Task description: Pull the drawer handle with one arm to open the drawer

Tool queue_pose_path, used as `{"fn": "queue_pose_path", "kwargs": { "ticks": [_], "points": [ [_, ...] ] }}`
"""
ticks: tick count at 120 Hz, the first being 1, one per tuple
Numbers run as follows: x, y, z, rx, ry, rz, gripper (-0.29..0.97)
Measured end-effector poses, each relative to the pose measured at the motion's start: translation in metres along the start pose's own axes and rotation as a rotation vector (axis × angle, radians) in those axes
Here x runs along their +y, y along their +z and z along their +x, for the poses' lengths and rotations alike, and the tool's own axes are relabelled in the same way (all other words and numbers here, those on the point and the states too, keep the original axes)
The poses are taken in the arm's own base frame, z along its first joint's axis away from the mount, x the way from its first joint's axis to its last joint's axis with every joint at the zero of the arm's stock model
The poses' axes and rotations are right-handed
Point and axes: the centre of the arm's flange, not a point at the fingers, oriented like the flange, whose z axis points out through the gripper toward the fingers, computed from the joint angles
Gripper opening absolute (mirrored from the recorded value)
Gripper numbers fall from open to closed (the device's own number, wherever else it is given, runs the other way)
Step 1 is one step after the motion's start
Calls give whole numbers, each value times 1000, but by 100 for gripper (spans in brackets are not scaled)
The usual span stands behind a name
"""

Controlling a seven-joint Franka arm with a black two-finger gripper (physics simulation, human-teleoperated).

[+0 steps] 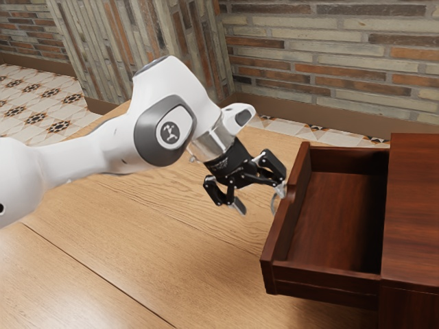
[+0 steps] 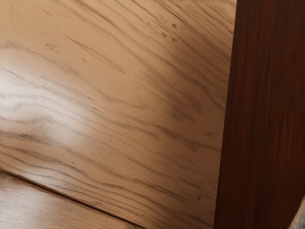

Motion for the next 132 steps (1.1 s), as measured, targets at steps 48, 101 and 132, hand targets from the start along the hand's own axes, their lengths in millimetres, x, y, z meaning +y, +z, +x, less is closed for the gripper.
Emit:
{"fn": "queue_pose_path", "kwargs": {
  "ticks": [48, 101, 132],
  "points": [
    [-26, -20, 10, 4, 149, 24, 68],
    [-31, -59, 6, 51, 307, 26, 68],
    [32, -180, -29, 201, 523, 180, 68]
  ]
}}
